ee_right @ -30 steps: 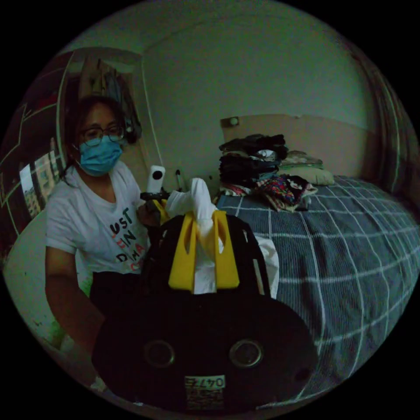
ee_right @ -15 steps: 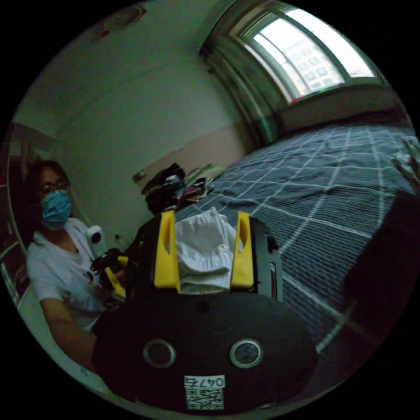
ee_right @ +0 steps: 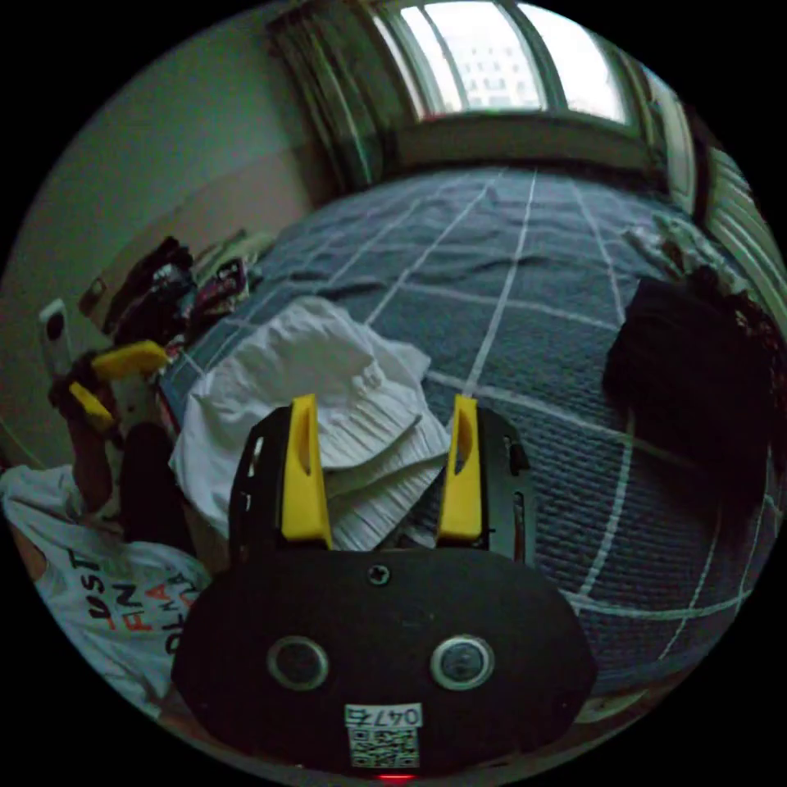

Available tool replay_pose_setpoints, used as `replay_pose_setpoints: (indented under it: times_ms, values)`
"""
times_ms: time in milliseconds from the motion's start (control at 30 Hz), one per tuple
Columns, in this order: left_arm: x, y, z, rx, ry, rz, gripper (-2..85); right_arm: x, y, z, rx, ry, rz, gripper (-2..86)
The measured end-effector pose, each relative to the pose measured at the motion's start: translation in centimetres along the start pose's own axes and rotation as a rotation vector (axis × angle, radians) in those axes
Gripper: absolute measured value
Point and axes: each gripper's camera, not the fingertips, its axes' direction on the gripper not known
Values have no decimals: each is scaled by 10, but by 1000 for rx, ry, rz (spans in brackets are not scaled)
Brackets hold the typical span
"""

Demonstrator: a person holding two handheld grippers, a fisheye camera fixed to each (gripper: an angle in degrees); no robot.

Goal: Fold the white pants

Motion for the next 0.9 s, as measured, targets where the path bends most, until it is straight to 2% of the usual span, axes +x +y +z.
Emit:
replay_pose_setpoints:
  times_ms: [100, 233, 300, 333, 433, 467, 500, 600, 700, 800, 867, 900]
  values:
    - [-21, -43, 21, -67, 130, -16, 175, -3, 11, 11, -153, 15, -25, 179]
    - [-28, -99, 54, -155, -10, 73, 132, -6, 42, -18, -165, 101, -13, 171]
    - [-23, -149, 81, -229, -27, 238, 41, -9, 46, -33, -186, 123, -26, 169]
    - [-20, -161, 89, -246, -7, 291, 37, -14, 48, -44, -178, 125, -34, 168]
    - [0, -222, 135, -275, 44, 551, 66, -31, 60, -70, -91, 76, -35, 177]
    - [7, -242, 156, -288, 95, 643, 94, -40, 64, -81, -81, 47, -39, 180]
    - [12, -262, 182, -368, 222, 706, 130, -45, 68, -87, -74, 33, -40, 181]
    - [17, -303, 248, -610, 489, 736, 162, -80, 102, -125, 53, 19, 4, 182]
    - [14, -326, 299, -731, 506, 741, 157, -117, 136, -138, 84, 58, 57, 179]
    - [7, -336, 336, -872, 520, 700, 124, -141, 152, -130, 13, 75, 63, 145]
    - [4, -341, 347, -906, 481, 692, 104, -153, 157, -124, -64, 29, 34, 56]
    - [3, -347, 350, -905, 483, 680, 86, -157, 158, -125, -72, 22, 25, 46]
